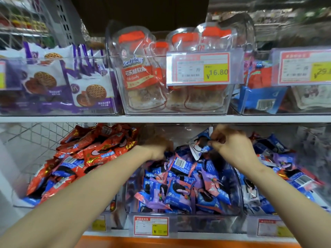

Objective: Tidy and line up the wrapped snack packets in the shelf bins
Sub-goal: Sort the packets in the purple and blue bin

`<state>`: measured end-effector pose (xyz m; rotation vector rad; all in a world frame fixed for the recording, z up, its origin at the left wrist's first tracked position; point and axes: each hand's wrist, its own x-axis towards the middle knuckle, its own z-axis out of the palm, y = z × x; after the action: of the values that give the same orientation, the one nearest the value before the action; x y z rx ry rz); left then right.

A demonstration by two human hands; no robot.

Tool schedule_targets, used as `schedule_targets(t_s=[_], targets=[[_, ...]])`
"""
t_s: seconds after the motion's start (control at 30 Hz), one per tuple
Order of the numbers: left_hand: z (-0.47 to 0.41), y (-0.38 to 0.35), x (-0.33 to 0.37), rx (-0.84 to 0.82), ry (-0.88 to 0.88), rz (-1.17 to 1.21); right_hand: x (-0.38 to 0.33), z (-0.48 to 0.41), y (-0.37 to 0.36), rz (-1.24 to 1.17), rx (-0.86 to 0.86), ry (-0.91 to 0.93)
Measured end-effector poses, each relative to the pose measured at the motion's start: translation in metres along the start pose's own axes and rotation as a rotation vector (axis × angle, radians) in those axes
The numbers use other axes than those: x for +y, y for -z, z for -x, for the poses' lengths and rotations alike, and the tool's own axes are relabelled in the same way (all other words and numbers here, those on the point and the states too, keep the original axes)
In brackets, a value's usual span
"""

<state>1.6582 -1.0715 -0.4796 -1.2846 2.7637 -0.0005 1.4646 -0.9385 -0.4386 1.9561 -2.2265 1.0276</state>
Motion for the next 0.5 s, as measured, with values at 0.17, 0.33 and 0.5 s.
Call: schedule_targets(t_s=[0.17,0.33,0.5], targets=[[-0.005,-0.015,0.01,-0.323,0.077,0.206,0.005,-0.002,0.0,0.002,0.011,-0.002],[-0.004,0.005,-0.002,-0.006,0.143,0.042,0.008,-0.002,0.001,0.011,0.025,-0.001],[-0.001,0.016,-0.006,0.283,0.178,-0.083,0.01,-0.003,0.001,0.005,0.02,-0.01]])
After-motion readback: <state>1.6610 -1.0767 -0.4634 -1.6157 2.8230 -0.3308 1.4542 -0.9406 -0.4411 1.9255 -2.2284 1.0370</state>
